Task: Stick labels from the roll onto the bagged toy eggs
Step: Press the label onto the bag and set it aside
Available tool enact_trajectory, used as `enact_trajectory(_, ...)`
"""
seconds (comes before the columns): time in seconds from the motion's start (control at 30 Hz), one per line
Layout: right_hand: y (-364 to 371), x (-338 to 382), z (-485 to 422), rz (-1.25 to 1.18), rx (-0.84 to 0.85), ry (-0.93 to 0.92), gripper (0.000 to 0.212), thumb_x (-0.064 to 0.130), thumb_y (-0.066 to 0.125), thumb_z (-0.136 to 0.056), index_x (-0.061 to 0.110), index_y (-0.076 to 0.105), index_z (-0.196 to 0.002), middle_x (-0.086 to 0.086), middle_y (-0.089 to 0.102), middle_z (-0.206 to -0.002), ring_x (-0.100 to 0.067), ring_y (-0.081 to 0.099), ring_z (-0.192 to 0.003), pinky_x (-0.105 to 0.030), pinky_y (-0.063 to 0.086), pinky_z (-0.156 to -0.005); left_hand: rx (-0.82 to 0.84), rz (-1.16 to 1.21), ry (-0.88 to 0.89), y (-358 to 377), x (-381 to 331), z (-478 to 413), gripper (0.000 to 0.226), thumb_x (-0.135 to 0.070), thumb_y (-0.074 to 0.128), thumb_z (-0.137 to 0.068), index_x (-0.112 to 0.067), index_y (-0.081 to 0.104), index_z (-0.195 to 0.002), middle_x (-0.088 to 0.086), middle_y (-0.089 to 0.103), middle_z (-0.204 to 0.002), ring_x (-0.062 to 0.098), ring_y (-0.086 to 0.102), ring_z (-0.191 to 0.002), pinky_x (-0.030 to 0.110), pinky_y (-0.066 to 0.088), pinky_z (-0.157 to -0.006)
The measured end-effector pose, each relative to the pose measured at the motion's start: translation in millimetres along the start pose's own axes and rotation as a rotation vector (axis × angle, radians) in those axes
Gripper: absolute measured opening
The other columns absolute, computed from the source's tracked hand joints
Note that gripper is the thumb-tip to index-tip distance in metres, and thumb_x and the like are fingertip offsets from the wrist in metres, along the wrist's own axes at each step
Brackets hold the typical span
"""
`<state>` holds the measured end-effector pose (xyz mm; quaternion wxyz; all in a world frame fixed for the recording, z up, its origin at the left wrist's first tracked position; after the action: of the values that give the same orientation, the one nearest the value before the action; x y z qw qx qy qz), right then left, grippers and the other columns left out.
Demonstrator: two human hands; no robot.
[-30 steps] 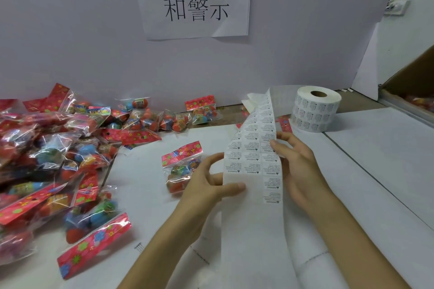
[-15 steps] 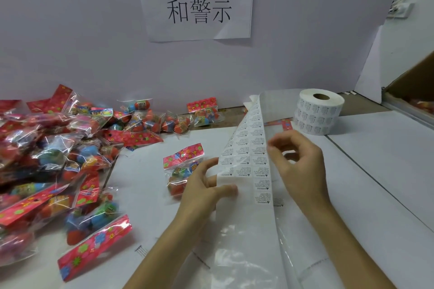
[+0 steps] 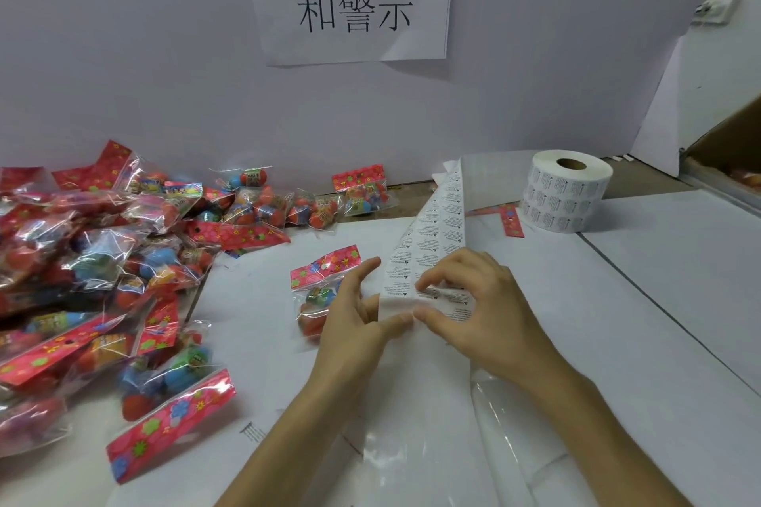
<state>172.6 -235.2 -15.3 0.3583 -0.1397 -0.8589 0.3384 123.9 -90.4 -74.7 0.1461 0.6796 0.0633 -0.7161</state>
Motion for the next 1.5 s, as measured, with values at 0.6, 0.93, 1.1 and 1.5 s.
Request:
enact_trajectory(0.6, -6.4, 0.2, 1.5, -0.119, -0.077, 0.031, 0.008, 0.021, 0.083, -0.078, 0.021, 0.074, -0.077, 0.016, 0.065, -0.081, -0.007, 0.060, -0.084, -0.026, 0.048, -0.075, 0.038, -0.165, 0.179, 4.4, -9.0, 0.7, 0.085, 0.005, 0.069, -0.092, -0.054, 0.041, -0.146, 0.013, 0.065, -0.080, 0.032, 0.067, -0.083, 0.033, 0.061, -0.076)
enact_trajectory(0.93, -23.0, -20.3, 2.8, -0.207, -0.242, 0.226, 0.017, 0.009, 0.078, -0.083, 0.019, 0.071, -0.073, 0.010, 0.066, -0.067, -0.008, 0.059, -0.067, -0.010, 0.042, -0.062, 0.129, -0.162, 0.066, 12.9, 4.6, 1.2, 0.099, 0.015, 0.071, -0.083, -0.045, 0.033, -0.152, -0.004, 0.078, -0.109, 0.014, 0.076, -0.093, 0.026, 0.061, -0.075)
enact_trajectory(1.1, -44.9, -32.2, 2.7, -0.329, -0.384, 0.274, 0.008, 0.020, 0.079, -0.087, 0.022, 0.072, -0.085, 0.010, 0.050, -0.055, -0.008, 0.046, -0.054, -0.017, 0.040, -0.058, 0.092, -0.363, 0.126, 17.1, -0.4, 6.5, 0.095, 0.000, 0.078, -0.084, -0.045, 0.026, -0.150, -0.026, 0.049, -0.130, -0.002, 0.063, -0.107, 0.012, 0.055, -0.077)
enact_trajectory(1.5, 0.2, -13.9, 0.4, -0.588, 0.076, 0.245, 0.054, 0.006, 0.080, -0.081, 0.040, 0.065, -0.120, 0.004, 0.073, -0.095, -0.016, 0.070, -0.079, -0.028, 0.057, -0.077, -0.020, -0.209, 0.238, -2.7, -28.2, 2.5, 0.021, -0.029, 0.061, -0.102, -0.039, 0.073, -0.117, -0.028, 0.069, -0.119, -0.005, 0.065, -0.111, 0.029, 0.054, -0.097)
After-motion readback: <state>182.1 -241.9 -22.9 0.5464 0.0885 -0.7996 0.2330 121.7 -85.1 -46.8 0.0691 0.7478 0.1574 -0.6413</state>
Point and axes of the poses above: each hand's wrist, its own z-axis away from the middle knuckle, its own y-axis out of the palm, x = y × z, the point moved 8 cm from there along -z, towards the middle knuckle
